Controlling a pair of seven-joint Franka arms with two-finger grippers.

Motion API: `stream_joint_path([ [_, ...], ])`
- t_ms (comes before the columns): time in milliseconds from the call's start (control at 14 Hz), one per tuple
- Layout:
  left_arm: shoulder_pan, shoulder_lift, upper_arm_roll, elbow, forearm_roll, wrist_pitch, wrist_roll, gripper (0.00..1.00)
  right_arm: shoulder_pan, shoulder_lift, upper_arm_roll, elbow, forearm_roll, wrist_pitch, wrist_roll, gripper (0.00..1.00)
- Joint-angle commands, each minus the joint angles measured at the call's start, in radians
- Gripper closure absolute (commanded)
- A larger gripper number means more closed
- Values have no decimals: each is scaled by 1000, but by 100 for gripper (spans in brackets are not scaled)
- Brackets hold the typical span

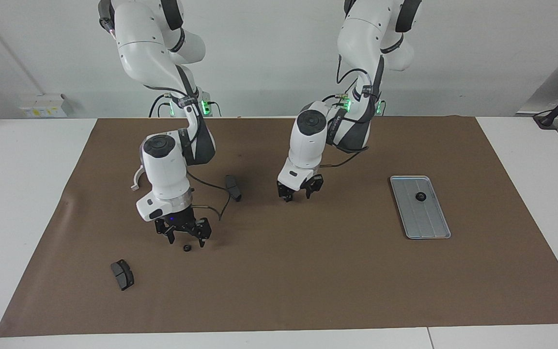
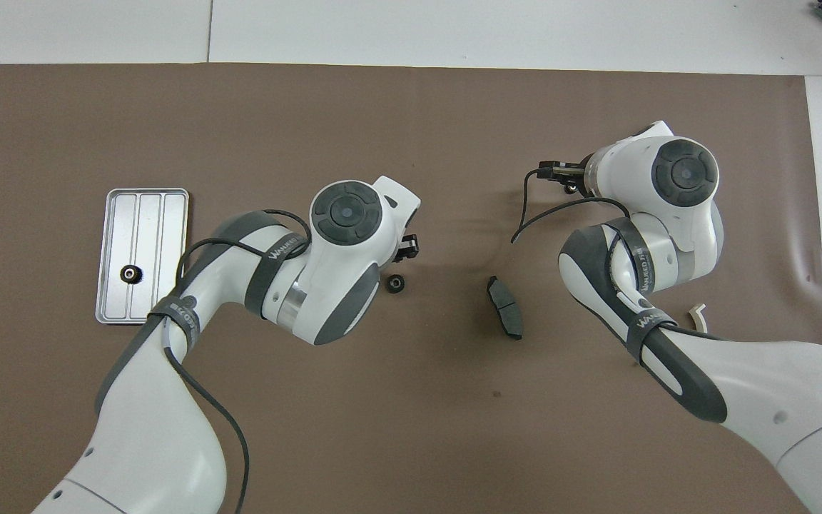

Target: Place bearing gear from tray to pile

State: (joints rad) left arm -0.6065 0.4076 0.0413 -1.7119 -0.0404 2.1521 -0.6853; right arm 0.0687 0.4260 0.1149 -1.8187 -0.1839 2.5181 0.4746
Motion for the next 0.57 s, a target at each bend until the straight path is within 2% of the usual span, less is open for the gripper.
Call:
stream_joint_path([
  [0, 181, -107, -8, 3, 5, -144, 195, 33, -1, -85, 57, -11, -5, -115, -7, 0],
  [142, 311, -139, -12, 15, -7, -230, 382, 34, 28, -111, 95, -5, -3, -185, 27, 0],
  [285, 402, -154, -1, 8, -7, -235, 548, 34, 84, -121, 104, -7, -5, -208, 117, 0],
  [499, 557, -168, -1, -29, -7, -221, 772, 35, 173, -124, 105, -8, -3, -219, 143, 0],
])
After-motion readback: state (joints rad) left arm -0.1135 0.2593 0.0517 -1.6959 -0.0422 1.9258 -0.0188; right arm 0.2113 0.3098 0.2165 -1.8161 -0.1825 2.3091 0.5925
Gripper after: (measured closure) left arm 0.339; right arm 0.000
